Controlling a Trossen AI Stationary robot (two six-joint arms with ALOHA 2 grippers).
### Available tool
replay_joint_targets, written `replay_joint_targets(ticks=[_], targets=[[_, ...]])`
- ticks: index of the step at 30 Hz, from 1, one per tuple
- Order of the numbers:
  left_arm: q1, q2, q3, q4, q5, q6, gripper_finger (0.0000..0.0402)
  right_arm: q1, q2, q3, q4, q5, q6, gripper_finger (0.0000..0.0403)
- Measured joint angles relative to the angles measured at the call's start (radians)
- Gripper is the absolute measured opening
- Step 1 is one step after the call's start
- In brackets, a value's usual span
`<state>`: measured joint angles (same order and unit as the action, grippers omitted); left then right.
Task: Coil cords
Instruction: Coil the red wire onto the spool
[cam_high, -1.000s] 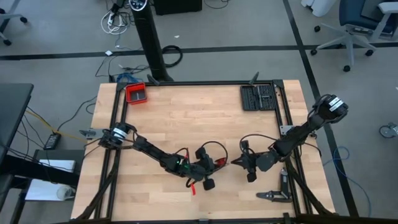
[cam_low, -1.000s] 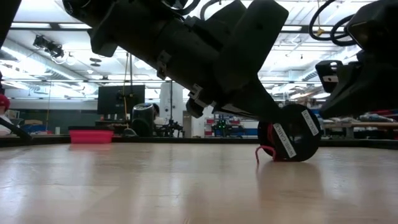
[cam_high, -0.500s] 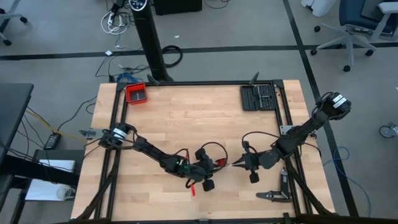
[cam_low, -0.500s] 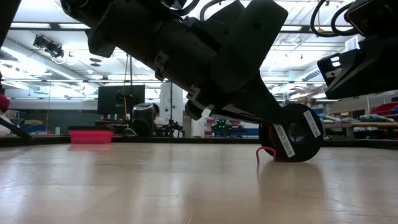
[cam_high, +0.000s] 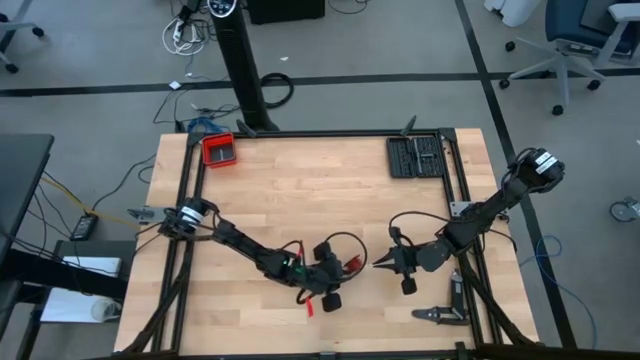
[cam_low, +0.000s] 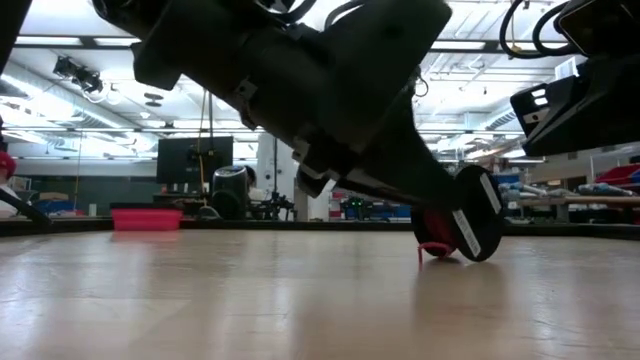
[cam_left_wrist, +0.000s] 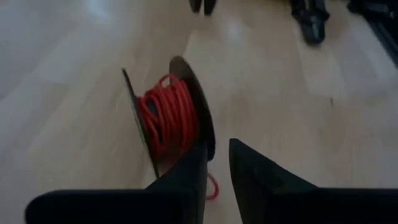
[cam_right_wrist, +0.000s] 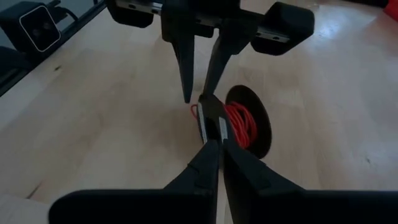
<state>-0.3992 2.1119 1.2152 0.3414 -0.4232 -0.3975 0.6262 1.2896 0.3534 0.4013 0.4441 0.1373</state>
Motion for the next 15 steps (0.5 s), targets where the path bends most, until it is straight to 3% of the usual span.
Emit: replay_joint_targets(ticks=[4, 15], targets=[[-0.002, -0.016, 0.0, -0.075, -0.001, -0.012, 0.0072, 0.0, 0.0, 0.0, -0.004, 0.005, -0.001, 0.0021], [-0.01, -0.021, 0.0, -0.074, -0.081, -0.028, 0.0083, 0.002, 0.0, 0.0, -0.01, 0.007, -0.004, 0.0021]])
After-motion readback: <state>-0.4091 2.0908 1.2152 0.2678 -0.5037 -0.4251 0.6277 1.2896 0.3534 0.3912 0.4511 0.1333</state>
